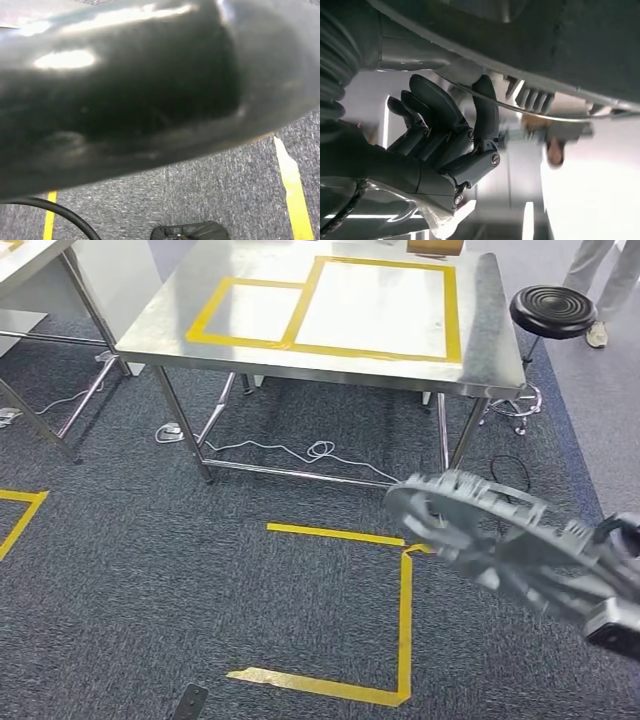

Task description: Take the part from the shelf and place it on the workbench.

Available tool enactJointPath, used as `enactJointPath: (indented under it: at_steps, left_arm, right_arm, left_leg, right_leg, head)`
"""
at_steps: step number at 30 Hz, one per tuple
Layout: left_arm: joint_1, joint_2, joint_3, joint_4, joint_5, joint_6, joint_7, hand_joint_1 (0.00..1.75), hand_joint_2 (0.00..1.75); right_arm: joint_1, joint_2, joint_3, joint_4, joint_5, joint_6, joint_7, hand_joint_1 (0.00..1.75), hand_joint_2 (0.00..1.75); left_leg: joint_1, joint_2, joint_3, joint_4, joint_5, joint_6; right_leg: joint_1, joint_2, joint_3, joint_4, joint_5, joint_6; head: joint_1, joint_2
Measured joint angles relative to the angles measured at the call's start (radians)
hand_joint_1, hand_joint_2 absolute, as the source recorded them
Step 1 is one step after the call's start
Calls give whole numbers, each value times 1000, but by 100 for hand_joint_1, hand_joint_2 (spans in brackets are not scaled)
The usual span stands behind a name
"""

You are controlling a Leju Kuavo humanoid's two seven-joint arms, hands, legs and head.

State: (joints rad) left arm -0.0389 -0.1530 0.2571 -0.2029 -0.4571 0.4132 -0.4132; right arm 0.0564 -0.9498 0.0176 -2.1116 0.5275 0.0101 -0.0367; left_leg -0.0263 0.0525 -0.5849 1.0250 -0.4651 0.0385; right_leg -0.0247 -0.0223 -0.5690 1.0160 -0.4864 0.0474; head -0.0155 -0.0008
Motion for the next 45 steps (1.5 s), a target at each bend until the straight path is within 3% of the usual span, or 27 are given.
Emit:
enactJointPath:
  at_steps: [3,8,34,38,45]
  left_arm:
    - [-3,0,0,0,-5,-2,0,0,0]
    - [-9,0,-1,0,-14,-3,1,0,0]
    - [-15,0,-6,0,-35,-2,11,0,0]
    - [-18,0,-13,0,-60,-11,27,0,0]
    - [-24,-1,-28,0,-87,-17,42,0,0]
  right_arm:
    - [-64,-16,-91,31,40,24,17,175,175]
    - [-102,-25,-158,84,80,25,44,175,175]
    - [-56,-28,-239,192,152,14,62,175,175]
    - [-179,-30,-186,276,211,39,79,175,175]
    - [-433,-28,-1,460,293,39,78,175,175]
  left_leg:
    - [0,-2,-1,1,1,1]
    - [0,-3,-1,1,1,1]
    - [-1,-2,-5,1,1,1]
    - [-1,-2,-5,1,2,1]
    - [-1,-2,-6,1,4,2]
  right_leg:
    - [0,-2,0,0,0,0]
    - [0,-2,0,0,0,0]
    - [0,-1,-3,0,1,0]
    - [0,0,-4,0,2,1]
    - [0,-1,-4,0,4,1]
  head:
    - [0,0]
    - [0,0]
    - [0,0]
    - [0,0]
    - [0,0]
